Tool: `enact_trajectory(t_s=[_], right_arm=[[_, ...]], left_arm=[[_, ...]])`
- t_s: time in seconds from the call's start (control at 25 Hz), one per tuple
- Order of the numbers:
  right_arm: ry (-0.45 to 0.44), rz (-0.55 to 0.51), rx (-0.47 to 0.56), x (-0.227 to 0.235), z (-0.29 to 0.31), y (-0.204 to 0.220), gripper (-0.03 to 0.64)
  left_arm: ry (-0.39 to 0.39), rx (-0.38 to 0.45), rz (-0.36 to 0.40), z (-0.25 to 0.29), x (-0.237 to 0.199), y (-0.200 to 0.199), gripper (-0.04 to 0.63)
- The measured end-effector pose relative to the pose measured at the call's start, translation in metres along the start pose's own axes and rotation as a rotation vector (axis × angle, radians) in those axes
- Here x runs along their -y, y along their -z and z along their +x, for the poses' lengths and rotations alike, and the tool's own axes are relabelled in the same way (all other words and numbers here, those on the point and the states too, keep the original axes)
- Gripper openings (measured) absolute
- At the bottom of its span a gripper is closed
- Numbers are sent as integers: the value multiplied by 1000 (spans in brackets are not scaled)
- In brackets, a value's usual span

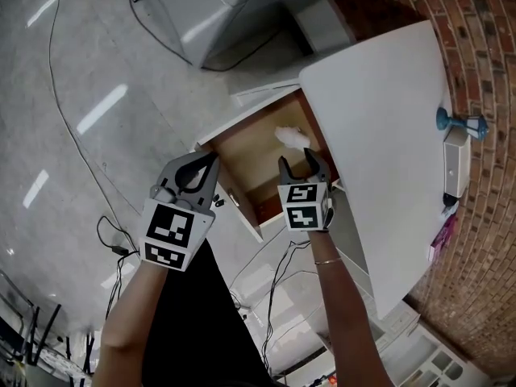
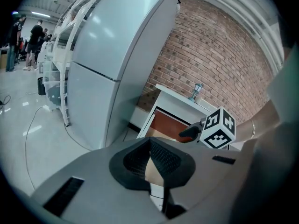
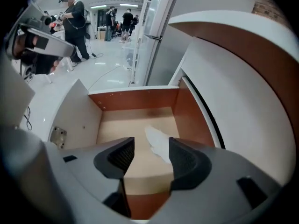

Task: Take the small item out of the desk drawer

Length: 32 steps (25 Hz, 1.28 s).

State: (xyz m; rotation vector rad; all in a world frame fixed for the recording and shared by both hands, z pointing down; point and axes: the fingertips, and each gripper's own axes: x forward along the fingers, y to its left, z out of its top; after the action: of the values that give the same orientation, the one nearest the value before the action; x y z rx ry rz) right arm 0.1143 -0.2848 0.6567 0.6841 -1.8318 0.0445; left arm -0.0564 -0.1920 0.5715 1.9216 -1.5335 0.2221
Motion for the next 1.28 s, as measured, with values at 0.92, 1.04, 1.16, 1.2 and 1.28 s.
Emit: enact_trajectory(t_s=[0.92, 1.04, 1.16, 1.2, 1.28], right_arm=[[25, -274, -279, 22, 77, 38, 276], [29, -295, -288, 24, 81, 40, 276], [33, -325, -284, 25, 84, 39, 276], [34, -327, -284, 26, 85, 38, 279], [37, -328, -288, 29, 87, 37, 279]], left_arm=[[19, 31, -64, 25, -21, -11, 21], [20, 35, -77, 27, -23, -10, 21], [16, 40, -101, 28, -27, -8, 21], [15, 40, -102, 29, -27, -8, 21], [14, 38, -98, 29, -27, -8, 21]])
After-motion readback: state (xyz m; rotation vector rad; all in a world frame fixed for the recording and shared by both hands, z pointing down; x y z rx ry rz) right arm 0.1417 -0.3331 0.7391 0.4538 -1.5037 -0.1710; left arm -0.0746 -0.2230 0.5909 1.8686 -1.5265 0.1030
